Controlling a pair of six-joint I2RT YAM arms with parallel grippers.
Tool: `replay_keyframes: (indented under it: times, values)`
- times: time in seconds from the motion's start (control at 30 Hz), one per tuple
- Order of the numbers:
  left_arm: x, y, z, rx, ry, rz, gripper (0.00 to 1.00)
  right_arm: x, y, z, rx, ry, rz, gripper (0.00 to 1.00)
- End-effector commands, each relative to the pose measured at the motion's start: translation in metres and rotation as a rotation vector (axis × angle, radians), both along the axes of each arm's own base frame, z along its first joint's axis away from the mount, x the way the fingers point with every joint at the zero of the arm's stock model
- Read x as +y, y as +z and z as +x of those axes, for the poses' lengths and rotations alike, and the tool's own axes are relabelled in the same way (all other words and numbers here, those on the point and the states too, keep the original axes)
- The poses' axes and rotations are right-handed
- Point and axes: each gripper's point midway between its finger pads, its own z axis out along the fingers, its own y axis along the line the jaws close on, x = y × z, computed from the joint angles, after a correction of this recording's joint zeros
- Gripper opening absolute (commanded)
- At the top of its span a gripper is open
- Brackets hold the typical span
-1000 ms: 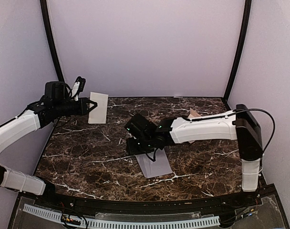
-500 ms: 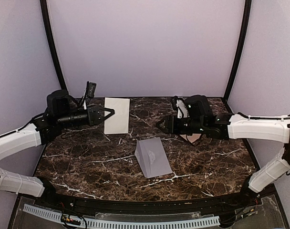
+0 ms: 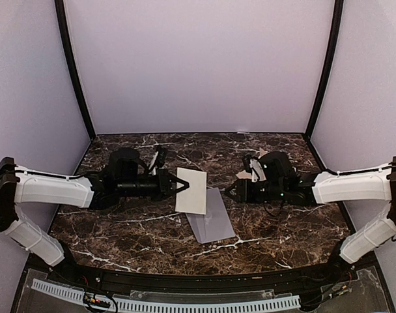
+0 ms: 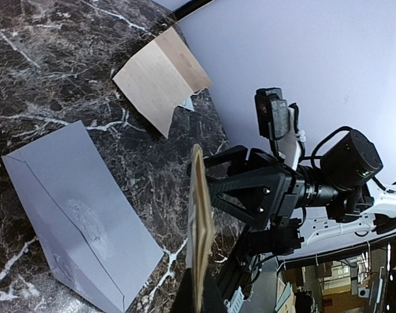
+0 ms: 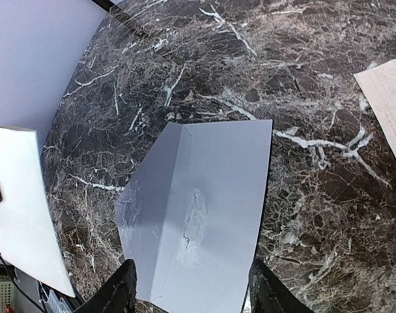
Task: Place the letter into the envelope and seal it
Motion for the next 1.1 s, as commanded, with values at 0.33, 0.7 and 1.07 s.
replay_keyframes:
  times: [0.33,0.7,1.07]
  values:
    - [0.019,-0.084,0.006,0.209,0.182,0.198,0.0,0.022,-0.033,-0.006,0.067,0.0,-0.033,0.47]
    - [0.022,-0.108,0.008,0.255,0.213,0.222,0.0,0.026,-0.06,-0.01,0.122,-0.016,-0.085,0.45]
    - [0.034,-0.139,0.006,0.326,0.261,0.305,0.0,0.022,-0.081,-0.015,0.176,-0.043,-0.132,0.45]
